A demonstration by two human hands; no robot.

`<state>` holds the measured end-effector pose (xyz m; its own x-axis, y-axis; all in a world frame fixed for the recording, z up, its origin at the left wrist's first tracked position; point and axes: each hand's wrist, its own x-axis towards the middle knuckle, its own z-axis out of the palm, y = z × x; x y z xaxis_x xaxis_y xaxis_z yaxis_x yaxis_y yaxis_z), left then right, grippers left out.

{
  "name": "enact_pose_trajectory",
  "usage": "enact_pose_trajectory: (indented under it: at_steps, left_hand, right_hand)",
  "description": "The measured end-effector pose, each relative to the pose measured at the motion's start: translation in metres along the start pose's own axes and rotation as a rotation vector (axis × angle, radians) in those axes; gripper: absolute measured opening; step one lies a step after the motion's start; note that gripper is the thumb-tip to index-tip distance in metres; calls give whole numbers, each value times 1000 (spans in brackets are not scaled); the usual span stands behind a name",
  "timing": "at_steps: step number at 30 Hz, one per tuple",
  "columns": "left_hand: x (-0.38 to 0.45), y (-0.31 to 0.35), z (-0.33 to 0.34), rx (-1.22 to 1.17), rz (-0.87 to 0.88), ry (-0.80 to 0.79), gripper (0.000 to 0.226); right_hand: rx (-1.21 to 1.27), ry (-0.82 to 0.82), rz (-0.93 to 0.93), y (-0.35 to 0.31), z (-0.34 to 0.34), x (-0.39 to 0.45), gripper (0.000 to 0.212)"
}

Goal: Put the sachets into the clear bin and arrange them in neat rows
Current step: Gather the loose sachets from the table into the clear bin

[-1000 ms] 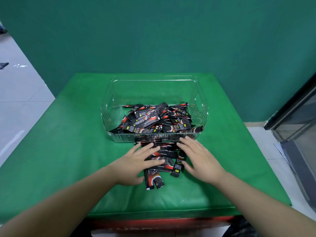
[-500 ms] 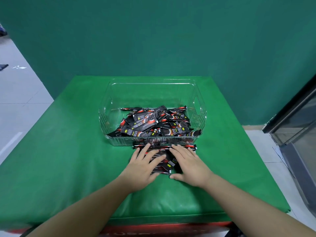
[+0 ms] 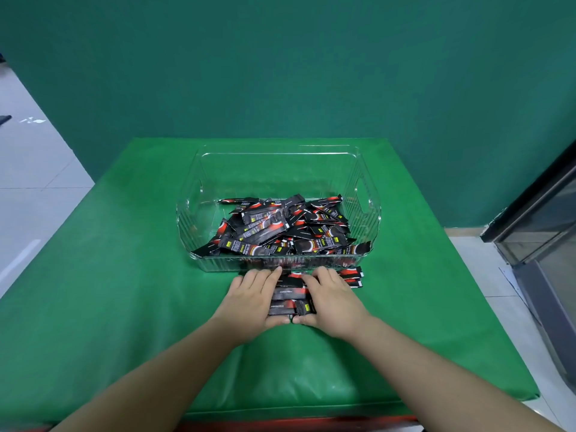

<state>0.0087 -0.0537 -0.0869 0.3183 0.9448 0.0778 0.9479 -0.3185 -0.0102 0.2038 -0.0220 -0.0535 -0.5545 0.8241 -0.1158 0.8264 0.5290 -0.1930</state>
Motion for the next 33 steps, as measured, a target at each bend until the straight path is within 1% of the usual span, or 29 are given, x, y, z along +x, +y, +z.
enact_pose_trajectory:
  at_steps: [3,9,11,13,17,20,21,24,26,29,33]
  left_hand:
    - [1,-5,1,30,31,-18,96]
    - [3,-8,-13,-49,5,-136,111]
    - [3,-8,-18,-69,-39,-217,105]
    - [3,-6,-24,-55,-61,-235,94]
    - [3,-6,-28,-131,-84,-194,74]
    - [4,-6,-30,-157,-85,-164,59]
    - [4,-7,-31,-156,-82,-156,56]
    - [5,-8,-38,-164,-84,-126,52]
    - [6,-10,-44,-167,-73,-84,53]
    - [12,-14,-61,-169,-44,-6,55]
    - [30,-17,-94,-135,-34,70,59]
  right_hand:
    - [34,-17,-28,0,1,2,85]
    - [-23,-2,-8,-5,4,-2,79]
    - [-22,1,-2,-7,3,-3,76]
    - [-7,15,-2,-9,1,-3,73]
    - [-25,0,7,-13,-5,-3,61]
    - [-13,6,15,-15,-10,-1,42]
    - [-19,5,12,-16,-13,-1,40]
    - [-14,35,-14,-16,-20,-3,54]
    - [3,81,-35,-15,-25,-3,58]
    - [31,167,-58,-11,-38,-2,53]
    - [50,266,-60,-7,-63,10,53]
